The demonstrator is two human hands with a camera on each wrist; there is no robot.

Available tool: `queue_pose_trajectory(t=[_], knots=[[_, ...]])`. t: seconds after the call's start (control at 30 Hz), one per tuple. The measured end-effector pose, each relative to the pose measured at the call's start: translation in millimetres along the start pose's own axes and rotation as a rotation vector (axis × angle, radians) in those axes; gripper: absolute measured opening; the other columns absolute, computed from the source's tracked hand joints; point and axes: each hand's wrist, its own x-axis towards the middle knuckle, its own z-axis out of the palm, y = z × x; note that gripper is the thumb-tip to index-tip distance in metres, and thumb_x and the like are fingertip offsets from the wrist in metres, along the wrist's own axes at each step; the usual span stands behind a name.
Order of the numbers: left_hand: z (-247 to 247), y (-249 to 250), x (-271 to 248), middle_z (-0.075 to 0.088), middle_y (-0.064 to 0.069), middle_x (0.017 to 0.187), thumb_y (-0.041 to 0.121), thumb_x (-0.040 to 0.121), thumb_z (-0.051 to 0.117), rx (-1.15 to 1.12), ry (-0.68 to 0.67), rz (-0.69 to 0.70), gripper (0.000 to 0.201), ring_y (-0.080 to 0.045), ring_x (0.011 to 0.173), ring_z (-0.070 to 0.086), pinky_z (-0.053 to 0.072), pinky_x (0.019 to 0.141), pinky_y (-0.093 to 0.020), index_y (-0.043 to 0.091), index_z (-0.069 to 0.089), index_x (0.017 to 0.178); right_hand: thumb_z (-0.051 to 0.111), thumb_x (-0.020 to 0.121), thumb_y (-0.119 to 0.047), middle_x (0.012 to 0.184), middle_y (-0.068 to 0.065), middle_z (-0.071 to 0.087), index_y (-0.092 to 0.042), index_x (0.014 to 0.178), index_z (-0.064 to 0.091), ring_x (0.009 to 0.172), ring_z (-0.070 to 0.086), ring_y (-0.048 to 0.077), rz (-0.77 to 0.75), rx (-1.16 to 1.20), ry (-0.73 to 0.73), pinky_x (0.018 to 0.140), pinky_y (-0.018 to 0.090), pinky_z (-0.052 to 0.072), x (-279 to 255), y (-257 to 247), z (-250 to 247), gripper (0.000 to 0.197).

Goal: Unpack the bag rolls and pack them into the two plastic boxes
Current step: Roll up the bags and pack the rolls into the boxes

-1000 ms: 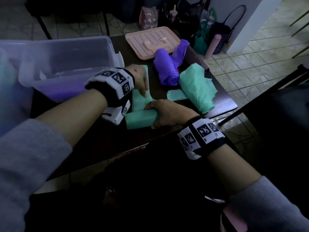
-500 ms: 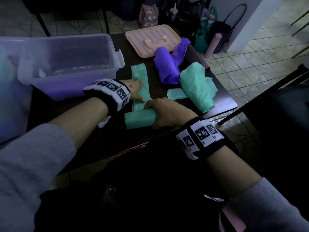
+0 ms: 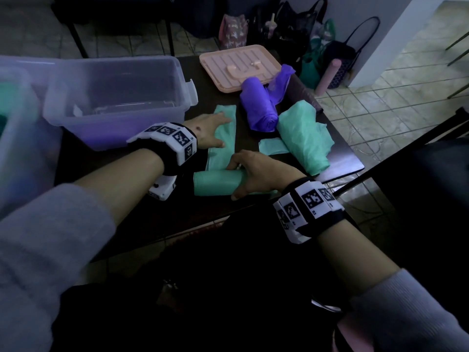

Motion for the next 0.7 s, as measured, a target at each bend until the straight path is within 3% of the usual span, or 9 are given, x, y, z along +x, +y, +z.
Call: queue_pose_trajectory(t=[0.07,0.2,0.3,0.37,0.43,0.57,0.7], knots=[[-2,8,-9,0.020,-0.008,0.155,0.028,0.090,0.058,0.031,0.043,-0.007,0.061,-0.024,0.140,0.026,0.024,0.114,-0.036,0.017,0.033,0.144,0.082,0.066,-0.038,0.114,0.005,0.048,-0.016,0.119,0.058,0.104,0.049,0.018,0.009,-0.008,-0.040,0.085,0.024,0.039,1,1,-2,0.062],[-5,27,-42,0.054,-0.006,0.126,0.023,0.090,0.059,-0.020,0.173,0.039,0.031,-0.021,0.117,0.051,0.038,0.097,-0.029,0.015,0.061,0.119,0.071,0.077,-0.046,0.119,0.005,0.049,-0.019,0.134,0.050,0.117,0.047,0.023,0.023,-0.033,-0.121,0.093,0.025,0.035,3,4,-6,0.067],[-6,31,-65,0.067,-0.003,0.112,0.021,0.089,0.061,-0.136,0.097,0.031,0.024,-0.015,0.105,0.061,0.044,0.090,-0.024,0.016,0.068,0.110,0.071,0.079,-0.040,0.123,0.001,0.050,-0.018,0.136,0.041,0.110,0.049,0.015,0.074,0.076,-0.118,0.094,0.024,0.037,1,5,-8,0.068],[-4,30,-74,0.067,-0.001,0.116,0.022,0.088,0.063,-0.142,0.033,0.015,0.027,-0.014,0.108,0.061,0.044,0.093,-0.023,0.017,0.067,0.114,0.070,0.080,-0.040,0.113,-0.002,0.051,-0.019,0.124,0.043,0.102,0.051,0.015,0.099,0.105,-0.115,0.088,0.027,0.040,2,7,-7,0.056],[-2,28,-77,0.064,-0.002,0.122,0.027,0.084,0.068,-0.125,-0.025,0.003,0.040,-0.014,0.112,0.059,0.043,0.093,-0.022,0.017,0.062,0.122,0.065,0.084,-0.041,0.113,0.001,0.053,-0.018,0.121,0.046,0.103,0.051,0.017,0.103,0.088,-0.119,0.088,0.029,0.040,3,8,-6,0.048],[6,30,-78,0.056,-0.006,0.129,0.033,0.066,0.082,-0.016,-0.105,-0.017,0.071,-0.021,0.114,0.055,0.046,0.095,-0.030,0.021,0.053,0.131,0.049,0.092,-0.046,0.134,0.011,0.043,-0.018,0.138,0.042,0.125,0.039,0.027,0.117,-0.023,-0.102,0.107,0.040,0.031,5,7,-6,0.053],[5,34,-75,0.058,-0.008,0.123,0.023,0.070,0.080,0.073,-0.052,0.004,0.060,-0.025,0.109,0.058,0.048,0.090,-0.033,0.020,0.057,0.125,0.047,0.094,-0.043,0.134,0.013,0.047,-0.019,0.136,0.040,0.124,0.044,0.028,0.114,0.054,-0.054,0.106,0.043,0.035,5,7,-3,0.049]])
